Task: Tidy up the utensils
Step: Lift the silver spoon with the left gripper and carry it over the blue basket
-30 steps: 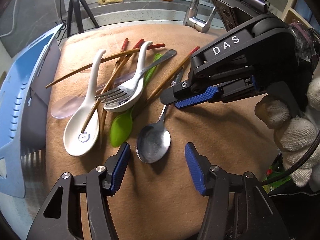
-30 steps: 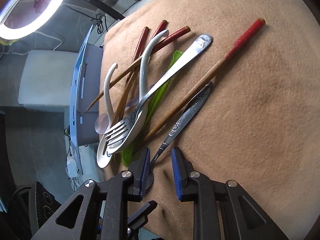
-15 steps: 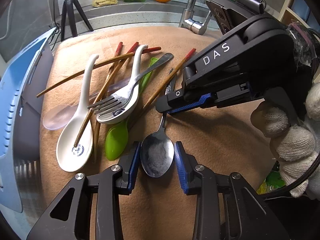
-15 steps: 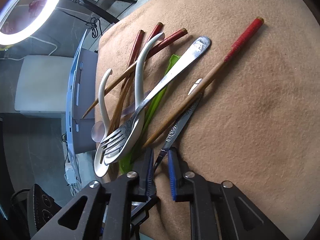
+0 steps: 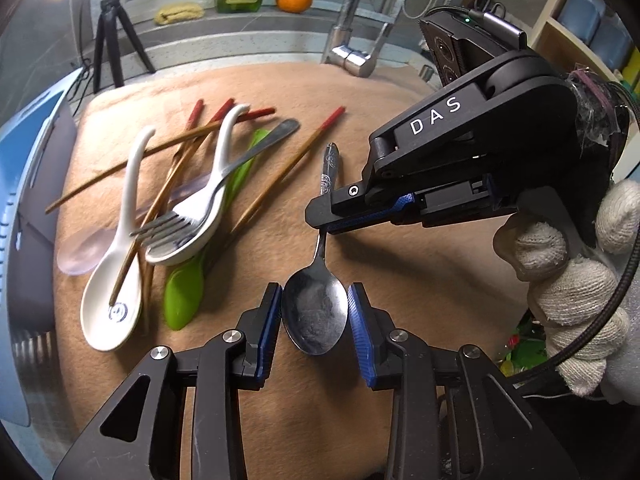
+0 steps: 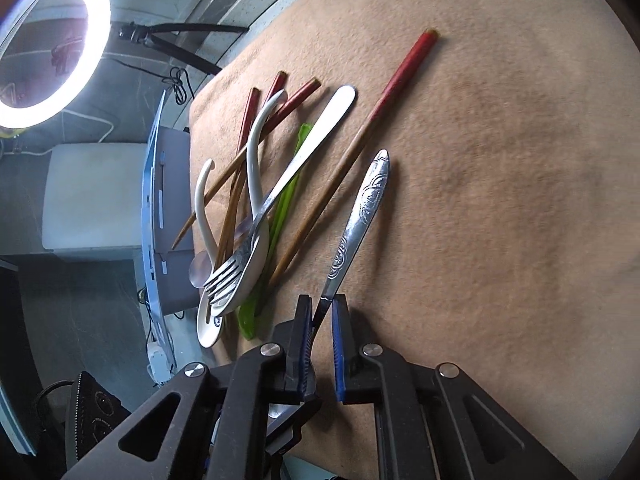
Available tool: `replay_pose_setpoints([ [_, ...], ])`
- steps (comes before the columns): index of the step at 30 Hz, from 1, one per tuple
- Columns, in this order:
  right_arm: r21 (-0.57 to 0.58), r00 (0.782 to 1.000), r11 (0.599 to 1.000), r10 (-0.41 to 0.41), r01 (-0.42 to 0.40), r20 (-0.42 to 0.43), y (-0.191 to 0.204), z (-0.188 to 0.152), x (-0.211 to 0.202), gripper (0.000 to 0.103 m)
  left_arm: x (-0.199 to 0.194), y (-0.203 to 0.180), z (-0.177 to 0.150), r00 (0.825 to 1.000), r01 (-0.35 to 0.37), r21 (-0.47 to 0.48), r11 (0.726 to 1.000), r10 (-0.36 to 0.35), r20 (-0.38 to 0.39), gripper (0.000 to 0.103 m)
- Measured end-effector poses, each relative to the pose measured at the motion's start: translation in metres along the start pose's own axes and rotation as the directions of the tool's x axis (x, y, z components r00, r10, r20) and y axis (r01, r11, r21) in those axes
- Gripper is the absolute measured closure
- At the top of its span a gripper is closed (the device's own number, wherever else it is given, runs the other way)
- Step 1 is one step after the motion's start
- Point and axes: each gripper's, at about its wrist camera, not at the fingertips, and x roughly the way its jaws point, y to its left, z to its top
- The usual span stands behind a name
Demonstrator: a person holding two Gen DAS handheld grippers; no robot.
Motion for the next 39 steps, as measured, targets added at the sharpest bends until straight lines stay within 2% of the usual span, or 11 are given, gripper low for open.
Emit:
replay_pose_setpoints([
  [5,-0.023,0.999,1.0,0.02,-0.02,0.038,0.013,0.002,-0.018,0.095,-0.012,-0.001,0.011,0.999,-0.003,0.019,1.0,0.002,0.038,0.071],
  [10,-0.077,0.997,0.996,0.051,-0.046,0.057,0.041,0.005,-0.025,0.096,-0.031,0.008,0.019,0.996,-0.035,0.032,0.999,0.032,0.079,0.071],
  [17,-0.166,0.995,0.983,0.084,-0.074,0.053,0.099,0.014,-0.008,0.096,-0.054,0.05,0.023,0.987,-0.08,-0.026,0.996,0.083,0.14,0.071],
  [27,-0.309,0.993,0.944,0.115,-0.113,-0.011,0.203,0.024,0.059,0.098,-0.092,0.135,0.016,0.963,-0.171,-0.141,0.975,0.196,0.185,0.071],
  [33,-0.359,0.992,0.925,0.103,-0.123,-0.075,0.247,0.031,0.111,0.098,-0.092,0.192,0.011,0.959,-0.202,-0.215,0.956,0.237,0.152,0.071],
  [39,-0.377,0.991,0.92,0.065,-0.105,-0.117,0.269,0.039,0.158,0.098,-0.084,0.224,0.003,0.958,-0.244,-0.243,0.939,0.272,0.093,0.071],
])
